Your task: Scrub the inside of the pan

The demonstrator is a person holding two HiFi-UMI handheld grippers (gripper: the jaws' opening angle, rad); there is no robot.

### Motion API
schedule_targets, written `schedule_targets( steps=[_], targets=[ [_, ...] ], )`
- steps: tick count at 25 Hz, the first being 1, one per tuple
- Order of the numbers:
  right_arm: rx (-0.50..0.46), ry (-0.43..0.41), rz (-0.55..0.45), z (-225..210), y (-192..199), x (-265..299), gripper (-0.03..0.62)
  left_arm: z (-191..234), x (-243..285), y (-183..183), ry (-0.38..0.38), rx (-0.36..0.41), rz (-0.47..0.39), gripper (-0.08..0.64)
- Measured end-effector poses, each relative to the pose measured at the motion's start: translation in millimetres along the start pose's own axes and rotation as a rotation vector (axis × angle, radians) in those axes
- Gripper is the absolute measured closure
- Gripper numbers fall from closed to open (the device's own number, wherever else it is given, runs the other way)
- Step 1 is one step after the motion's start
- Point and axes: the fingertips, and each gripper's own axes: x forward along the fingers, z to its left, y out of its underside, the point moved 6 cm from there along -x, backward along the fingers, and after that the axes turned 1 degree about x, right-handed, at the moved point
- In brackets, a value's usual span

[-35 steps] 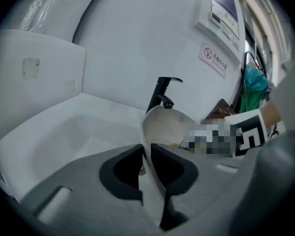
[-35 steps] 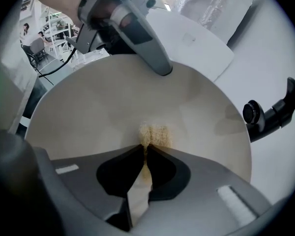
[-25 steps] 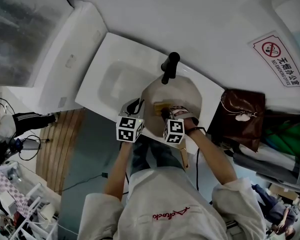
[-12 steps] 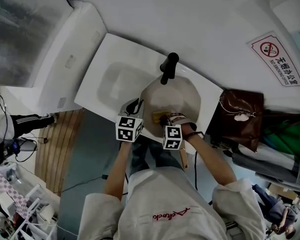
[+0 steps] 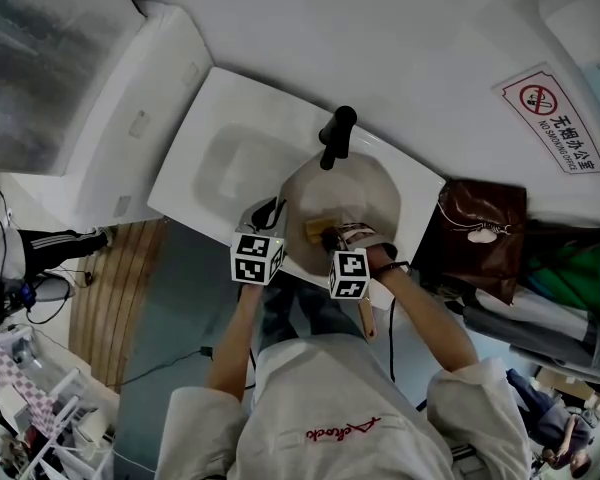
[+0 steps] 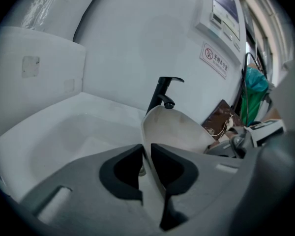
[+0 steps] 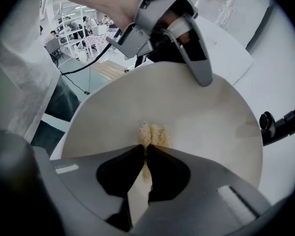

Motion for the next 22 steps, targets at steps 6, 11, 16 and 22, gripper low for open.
schedule_targets(
  steps=[6,11,16,22],
  targets=[
    [0.044,0.089,0.007,-43,10,-3,0.560,-1,1,0,0.001,0.002,0.005,0.506],
    [0.098,0.149,0.013,-86,17,-5,0.560,0,1,0,0.000,0.002,0.002,0.506],
    [0.113,0.184,0.028,-111,22,-1,0.560,0,1,0,0.001,0.002,0.001,0.506],
    [0.114,0.167,0.047,-116,28,8,0.560,0,2,0,0.003,0.004,0.003,0.505]
  ],
)
